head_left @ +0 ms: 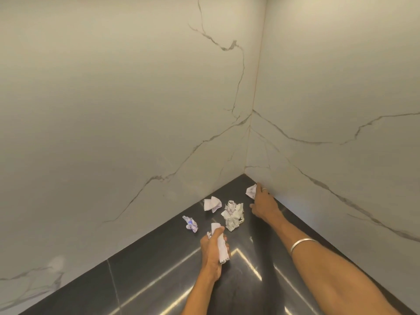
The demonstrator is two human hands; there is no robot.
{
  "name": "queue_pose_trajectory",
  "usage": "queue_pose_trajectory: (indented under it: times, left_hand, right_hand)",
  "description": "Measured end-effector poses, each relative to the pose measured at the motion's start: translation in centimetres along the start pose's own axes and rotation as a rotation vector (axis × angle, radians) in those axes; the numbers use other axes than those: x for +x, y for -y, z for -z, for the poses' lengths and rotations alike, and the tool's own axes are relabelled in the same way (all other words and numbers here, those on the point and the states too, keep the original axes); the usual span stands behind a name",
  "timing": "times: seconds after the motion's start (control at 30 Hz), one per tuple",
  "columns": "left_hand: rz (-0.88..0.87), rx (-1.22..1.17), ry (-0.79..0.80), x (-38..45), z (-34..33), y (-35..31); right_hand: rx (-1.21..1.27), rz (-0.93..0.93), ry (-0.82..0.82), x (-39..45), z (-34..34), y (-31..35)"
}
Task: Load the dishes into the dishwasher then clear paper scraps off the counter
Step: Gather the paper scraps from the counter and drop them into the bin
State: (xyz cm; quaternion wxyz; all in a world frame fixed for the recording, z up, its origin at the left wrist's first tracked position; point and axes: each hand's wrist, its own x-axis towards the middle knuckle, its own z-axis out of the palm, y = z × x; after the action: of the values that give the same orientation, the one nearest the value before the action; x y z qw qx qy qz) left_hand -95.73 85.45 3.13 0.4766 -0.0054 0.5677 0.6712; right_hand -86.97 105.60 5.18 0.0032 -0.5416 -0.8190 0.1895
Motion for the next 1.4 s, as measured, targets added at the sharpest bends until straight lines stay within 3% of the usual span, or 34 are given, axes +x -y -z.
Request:
queue_pose_trajectory:
  times: [0.2, 0.3, 0.47, 0.63, 0.83, 0.97, 1.17, 1.3, 1.4]
  left_hand:
    - [-0.021, -0.027, -0.018, -0.4, -0.2, 0.1]
    - [-0.018, -0.025, -0.033, -0.6, -0.2, 0.3]
    - [-0.024, -0.005, -0.016, -2.4, 0.0, 0.8]
    - [-0.098, 0.073, -0.016, -4.6, 0.1, 1.1]
    - [0.041, -0.031, -0.094, -6.2, 1.8, 1.9]
    - [0.129, -0.288, 0.069, -6.9, 2.5, 1.7]
    - [0.133, -0.277, 0.146, -8.1, 2.7, 1.1]
    - [0.177, -0.201, 0.082, -7.5, 2.3, 0.8]
    - [0.132, -0.109, -0.067, -7.0, 1.8, 1.1]
  right_hand:
    - [0.091, 0.011, -0.224, -5.9, -2.2, -1.7]
    - [0.194, -0.038, -0.144, -8.0, -2.0, -1.8]
    - [0.605, -0.183, 0.093, -11.6, -0.5, -1.3]
    - [0.721, 0.026, 0.127, -16.5, -0.6, 2.4]
    - [0.616, 0.097, 0.111, -20.4, -1.0, 5.4]
    - [0.452, 0.041, 0.099, -21.5, -1.4, 6.4]
    - [0.280, 0.081, 0.035, -21.8, -1.5, 7.9]
    - [0.229, 0.151, 0.164, -21.0, -0.5, 7.6]
    - [0.165, 0.192, 0.311, -20.3, 1.2, 7.4]
